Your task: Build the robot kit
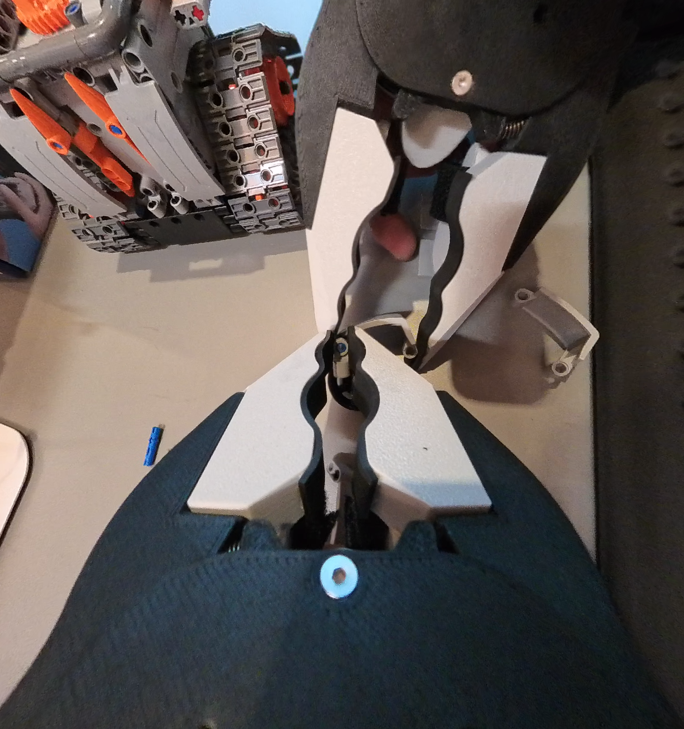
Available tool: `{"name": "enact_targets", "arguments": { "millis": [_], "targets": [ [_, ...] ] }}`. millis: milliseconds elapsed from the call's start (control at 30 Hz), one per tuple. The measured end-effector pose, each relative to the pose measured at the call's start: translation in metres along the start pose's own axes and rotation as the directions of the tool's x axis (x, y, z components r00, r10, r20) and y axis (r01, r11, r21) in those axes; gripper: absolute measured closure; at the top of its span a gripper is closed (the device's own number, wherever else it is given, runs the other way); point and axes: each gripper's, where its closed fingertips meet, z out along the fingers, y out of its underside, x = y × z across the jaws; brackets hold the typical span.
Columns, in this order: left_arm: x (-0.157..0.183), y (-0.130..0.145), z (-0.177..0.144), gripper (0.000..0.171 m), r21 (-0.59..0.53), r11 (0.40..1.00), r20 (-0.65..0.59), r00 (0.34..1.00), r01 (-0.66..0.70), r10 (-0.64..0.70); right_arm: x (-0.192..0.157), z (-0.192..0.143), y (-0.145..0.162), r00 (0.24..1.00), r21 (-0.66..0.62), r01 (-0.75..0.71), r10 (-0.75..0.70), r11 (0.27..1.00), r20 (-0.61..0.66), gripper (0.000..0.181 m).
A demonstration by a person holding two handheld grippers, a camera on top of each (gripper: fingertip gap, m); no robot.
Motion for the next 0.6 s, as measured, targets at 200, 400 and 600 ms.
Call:
{"name": "enact_targets", "arguments": {
  "millis": [200,400,600],
  "targets": [
    [0.0006,0.0018,0.0017,0.167,-0.001,1.0,0.034,0.999,-0.02,0.02,0.0003,0.0002,0.0009,0.999,0.0,-0.036,0.036,0.999,0.004,0.139],
    [-0.0012,0.001,0.0026,0.167,0.008,1.0,0.05,0.999,-0.015,0.015,0.0028,0.0014,-0.0001,0.999,0.001,-0.044,0.044,0.999,-0.02,0.139],
    [-0.0027,0.0022,0.003,0.167,0.024,0.999,0.01,0.999,0.043,-0.044,0.0027,0.0028,-0.0004,0.998,0.007,-0.061,0.061,0.998,-0.007,0.139]
  ]
}}
